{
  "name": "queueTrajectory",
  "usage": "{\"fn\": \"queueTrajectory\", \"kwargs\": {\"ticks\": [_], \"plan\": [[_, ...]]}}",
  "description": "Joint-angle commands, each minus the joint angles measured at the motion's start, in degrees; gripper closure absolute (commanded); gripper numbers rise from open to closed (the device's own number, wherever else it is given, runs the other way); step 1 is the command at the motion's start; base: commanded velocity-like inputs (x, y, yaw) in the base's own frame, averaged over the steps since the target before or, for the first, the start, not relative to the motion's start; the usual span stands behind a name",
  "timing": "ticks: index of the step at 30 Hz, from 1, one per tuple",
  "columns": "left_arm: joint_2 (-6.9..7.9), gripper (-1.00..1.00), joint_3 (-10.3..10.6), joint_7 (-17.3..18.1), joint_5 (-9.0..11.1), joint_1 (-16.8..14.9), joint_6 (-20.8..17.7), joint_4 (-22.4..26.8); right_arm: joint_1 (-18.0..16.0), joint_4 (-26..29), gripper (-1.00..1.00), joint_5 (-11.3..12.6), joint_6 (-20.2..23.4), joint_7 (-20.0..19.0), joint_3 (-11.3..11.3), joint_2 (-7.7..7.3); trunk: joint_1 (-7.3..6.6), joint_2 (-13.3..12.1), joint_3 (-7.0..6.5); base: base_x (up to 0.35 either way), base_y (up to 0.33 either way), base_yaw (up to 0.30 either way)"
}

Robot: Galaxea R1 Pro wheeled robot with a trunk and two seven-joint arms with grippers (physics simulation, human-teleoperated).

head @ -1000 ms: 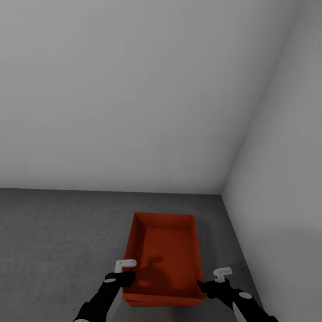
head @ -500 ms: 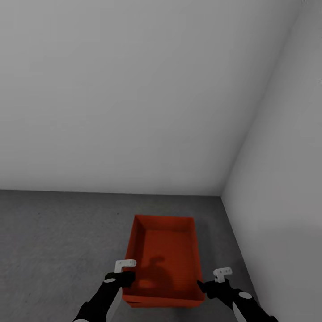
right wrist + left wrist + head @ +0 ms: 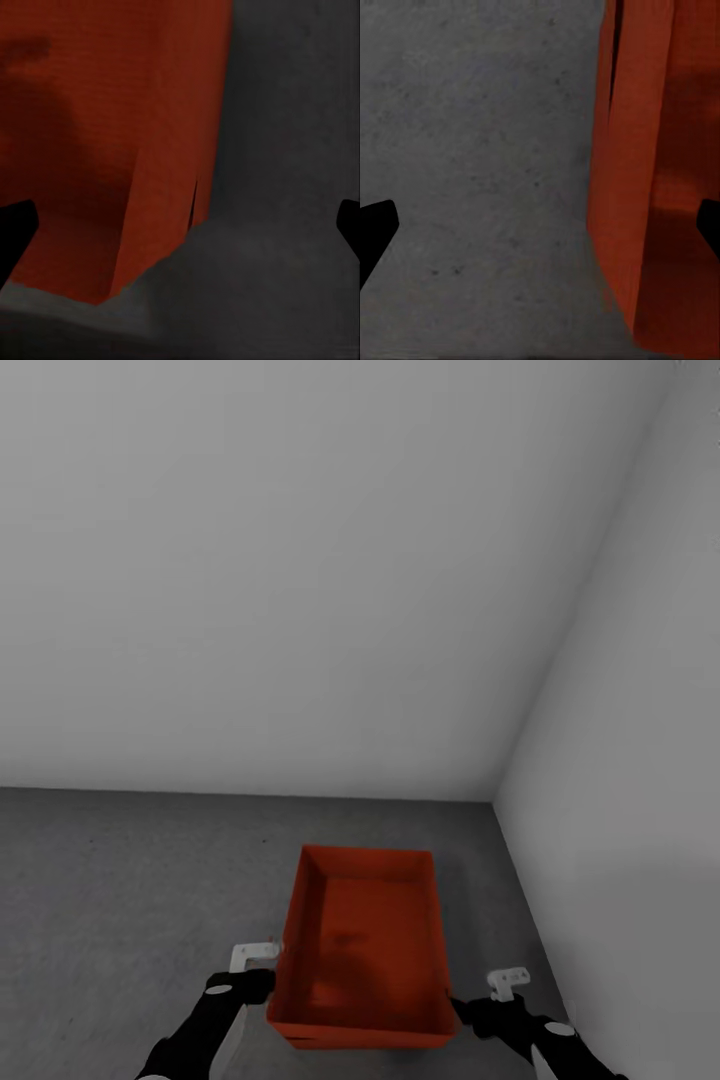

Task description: Move the two storage containers from the living room to the garage. In the garage, place one container on the floor and stack the other container on top of it (either order is fine).

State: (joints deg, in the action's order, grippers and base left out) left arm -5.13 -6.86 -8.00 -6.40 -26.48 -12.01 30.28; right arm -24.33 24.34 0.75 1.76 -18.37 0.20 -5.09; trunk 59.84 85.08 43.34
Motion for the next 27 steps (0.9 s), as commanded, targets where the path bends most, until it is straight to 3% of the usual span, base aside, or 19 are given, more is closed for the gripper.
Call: {"fn": "queueTrajectory", "kwargs": {"ticks": [1,6,12,20,27], "plan": [[0.2,-1.0,-0.34,0.12,-0.53,0.02,-0.3,-0.19,-0.01,-0.38,-1.0,0.1,0.18,-0.21,0.01,-0.11,-0.23,-0.39,-0.14,0.0,0.0,0.0],[1.62,-1.0,-1.61,0.17,-0.42,0.1,1.01,-5.38,-0.01,-4.33,-1.0,0.14,-0.52,-0.25,-0.02,-0.56,-1.33,-2.4,-1.04,0.0,0.0,0.0],[3.34,-1.0,-3.07,0.18,-0.46,0.15,8.63,-15.61,-0.01,-11.94,-1.0,0.21,-5.27,-0.23,-0.03,-1.03,-2.65,-4.8,-2.12,0.0,0.0,0.0],[5.92,-1.0,-3.4,0.18,-0.45,0.18,20.14,-29.55,-0.01,-23.56,-1.0,0.17,-13.64,-0.19,-0.01,-1.12,-4.4,-8.01,-3.55,0.0,0.0,0.0],[7.56,-1.0,-3.42,0.15,-0.42,1.44,25.52,-34.26,1.1,-26.99,-1.0,0.21,-16.21,0.23,-0.02,-1.17,-5.94,-10.82,-4.81,-0.159,0.0,0.0]]}}
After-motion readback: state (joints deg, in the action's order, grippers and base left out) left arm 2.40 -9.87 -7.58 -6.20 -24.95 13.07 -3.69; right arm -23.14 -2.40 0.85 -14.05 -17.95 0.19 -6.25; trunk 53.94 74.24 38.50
